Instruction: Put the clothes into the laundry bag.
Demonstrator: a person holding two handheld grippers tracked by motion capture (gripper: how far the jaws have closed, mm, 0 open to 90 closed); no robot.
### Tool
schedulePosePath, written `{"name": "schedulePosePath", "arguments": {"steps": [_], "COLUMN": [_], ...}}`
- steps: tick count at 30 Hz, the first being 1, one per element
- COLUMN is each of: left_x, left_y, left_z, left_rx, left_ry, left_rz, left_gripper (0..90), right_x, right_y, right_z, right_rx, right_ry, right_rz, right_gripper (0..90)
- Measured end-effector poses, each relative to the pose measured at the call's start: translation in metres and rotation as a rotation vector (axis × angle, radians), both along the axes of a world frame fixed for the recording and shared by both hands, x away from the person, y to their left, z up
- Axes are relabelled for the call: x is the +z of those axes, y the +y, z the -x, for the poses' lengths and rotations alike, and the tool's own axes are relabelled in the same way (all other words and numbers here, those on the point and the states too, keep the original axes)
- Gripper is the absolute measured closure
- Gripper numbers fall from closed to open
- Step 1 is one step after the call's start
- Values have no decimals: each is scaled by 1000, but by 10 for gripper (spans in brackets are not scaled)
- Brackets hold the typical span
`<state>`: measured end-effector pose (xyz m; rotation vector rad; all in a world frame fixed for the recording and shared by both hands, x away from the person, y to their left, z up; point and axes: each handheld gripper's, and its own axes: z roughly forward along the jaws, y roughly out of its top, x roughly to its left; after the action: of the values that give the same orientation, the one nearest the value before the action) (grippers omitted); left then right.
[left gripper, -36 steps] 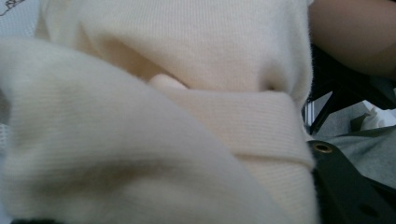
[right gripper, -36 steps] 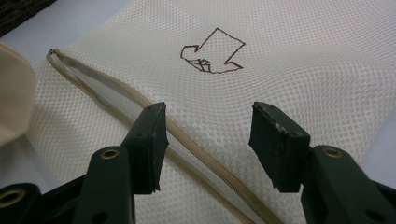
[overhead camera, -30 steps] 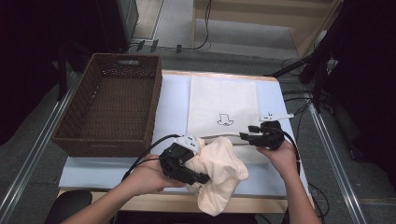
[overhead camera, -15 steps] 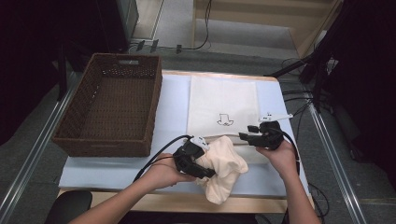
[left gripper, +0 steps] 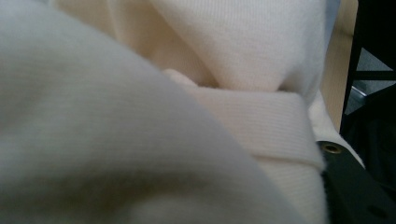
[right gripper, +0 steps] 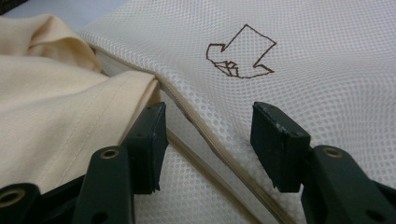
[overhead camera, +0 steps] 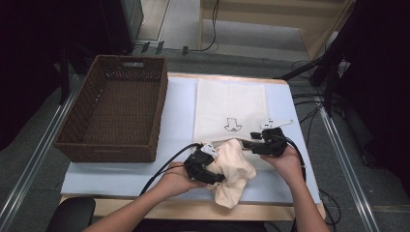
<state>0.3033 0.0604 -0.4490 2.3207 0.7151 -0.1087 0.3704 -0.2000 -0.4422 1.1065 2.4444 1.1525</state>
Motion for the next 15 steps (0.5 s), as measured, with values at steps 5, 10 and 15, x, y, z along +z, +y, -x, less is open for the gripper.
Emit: {"name": "schedulePosePath", "arguments": {"steps": [5, 10, 15], "left_x": [-4, -6, -8], "left_y": [4, 3, 3], "left_z": [0, 2, 2], "left_rx": [1, 20, 22], "left_ry": [-17, -20, -22], "left_rz": [26, 38, 53], "left_gripper": [532, 531, 530], "right_x": [-6, -9, -4], "right_y": [8, 14, 17], "right_z": [-3, -8, -10], "right_rx": [10, -5, -8], "right_ry": [12, 29, 37], "right_rz": [46, 64, 74], "right_gripper": [523, 643, 821]}}
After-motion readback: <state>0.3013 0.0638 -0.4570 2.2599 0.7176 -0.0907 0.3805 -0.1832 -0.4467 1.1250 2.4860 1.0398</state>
